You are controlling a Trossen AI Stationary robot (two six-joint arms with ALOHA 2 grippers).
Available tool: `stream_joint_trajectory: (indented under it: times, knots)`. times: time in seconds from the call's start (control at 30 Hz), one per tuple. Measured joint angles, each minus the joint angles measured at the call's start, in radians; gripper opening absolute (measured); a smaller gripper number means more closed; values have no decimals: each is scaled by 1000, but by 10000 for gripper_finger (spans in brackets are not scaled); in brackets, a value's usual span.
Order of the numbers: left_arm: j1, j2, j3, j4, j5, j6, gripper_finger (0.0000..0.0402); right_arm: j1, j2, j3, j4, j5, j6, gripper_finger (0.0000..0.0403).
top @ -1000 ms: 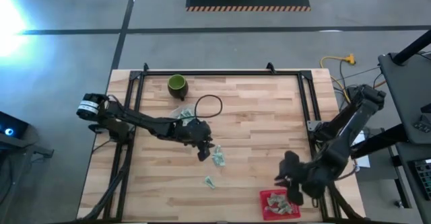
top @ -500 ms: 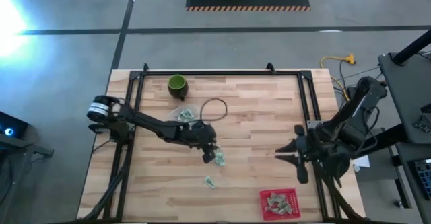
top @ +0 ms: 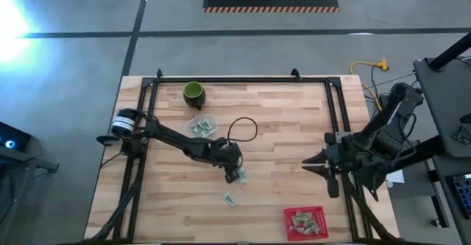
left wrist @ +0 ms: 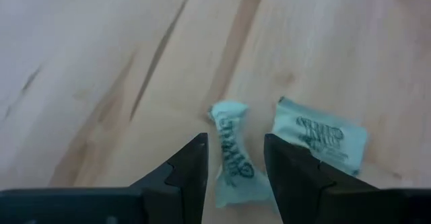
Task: Pick and place items into bin
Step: Put the green stevia packet into the transparent bin
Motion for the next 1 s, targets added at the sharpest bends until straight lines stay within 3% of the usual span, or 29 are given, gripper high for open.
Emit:
stream_joint_trajectory:
  times: [0.7,1.0]
  knots:
    - [-31,37,7,-12,-65,109,124,-2,7,-9,-4,26,-7,60]
    - [-31,36,7,-14,-72,133,52,-2,8,-10,-2,26,1,58]
